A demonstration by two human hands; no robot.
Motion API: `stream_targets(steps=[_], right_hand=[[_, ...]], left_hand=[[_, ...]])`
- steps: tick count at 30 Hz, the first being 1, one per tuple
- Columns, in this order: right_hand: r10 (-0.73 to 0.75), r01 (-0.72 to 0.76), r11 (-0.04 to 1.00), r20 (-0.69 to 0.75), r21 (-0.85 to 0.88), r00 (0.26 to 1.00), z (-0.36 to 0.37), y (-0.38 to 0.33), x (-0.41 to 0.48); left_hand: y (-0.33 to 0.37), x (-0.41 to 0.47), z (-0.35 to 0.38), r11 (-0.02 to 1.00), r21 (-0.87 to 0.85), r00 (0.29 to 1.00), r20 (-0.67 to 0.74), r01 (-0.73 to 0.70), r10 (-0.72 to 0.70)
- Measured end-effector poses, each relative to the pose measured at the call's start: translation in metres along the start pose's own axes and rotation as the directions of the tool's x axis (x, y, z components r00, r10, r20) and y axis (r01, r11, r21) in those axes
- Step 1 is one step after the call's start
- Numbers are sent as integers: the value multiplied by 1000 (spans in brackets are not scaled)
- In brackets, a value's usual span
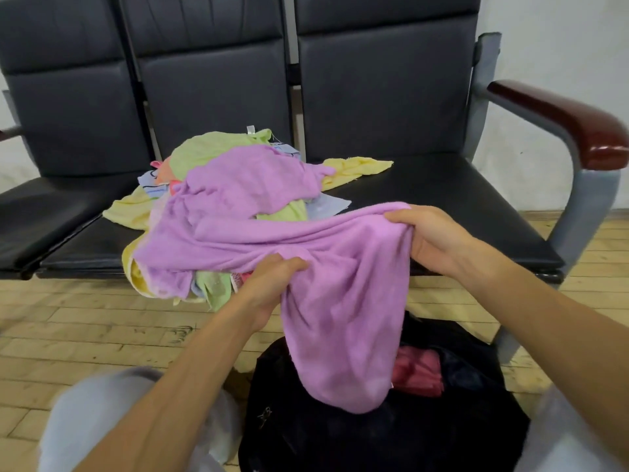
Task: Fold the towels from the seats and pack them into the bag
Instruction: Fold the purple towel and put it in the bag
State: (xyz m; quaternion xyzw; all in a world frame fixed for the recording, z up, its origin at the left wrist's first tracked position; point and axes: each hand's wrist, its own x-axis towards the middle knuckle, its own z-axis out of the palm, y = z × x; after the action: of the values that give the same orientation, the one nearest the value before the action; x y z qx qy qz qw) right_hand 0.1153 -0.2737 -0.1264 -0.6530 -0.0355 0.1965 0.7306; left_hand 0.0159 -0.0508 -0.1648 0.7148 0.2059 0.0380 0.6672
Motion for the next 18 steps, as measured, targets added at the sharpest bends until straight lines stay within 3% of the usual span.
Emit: stream_targets(steps=[6,11,14,18], right_hand=[[36,-9,994,-244,111,969,-49,-8,-27],[33,47,984,-438,171,898,-85,-11,-45],[39,74,974,-482,214,875,-94,-11,-49],[39,73,975,-484,209,874,-87,-13,-49]], left_hand=[[7,-7,33,998,46,978,206,34,-43],[9,-4,47,987,-64,957,264,145,-123],[8,0,46,976,-148,960,255,157,-116],[8,8,41,931,-321,983,109,176,-148]])
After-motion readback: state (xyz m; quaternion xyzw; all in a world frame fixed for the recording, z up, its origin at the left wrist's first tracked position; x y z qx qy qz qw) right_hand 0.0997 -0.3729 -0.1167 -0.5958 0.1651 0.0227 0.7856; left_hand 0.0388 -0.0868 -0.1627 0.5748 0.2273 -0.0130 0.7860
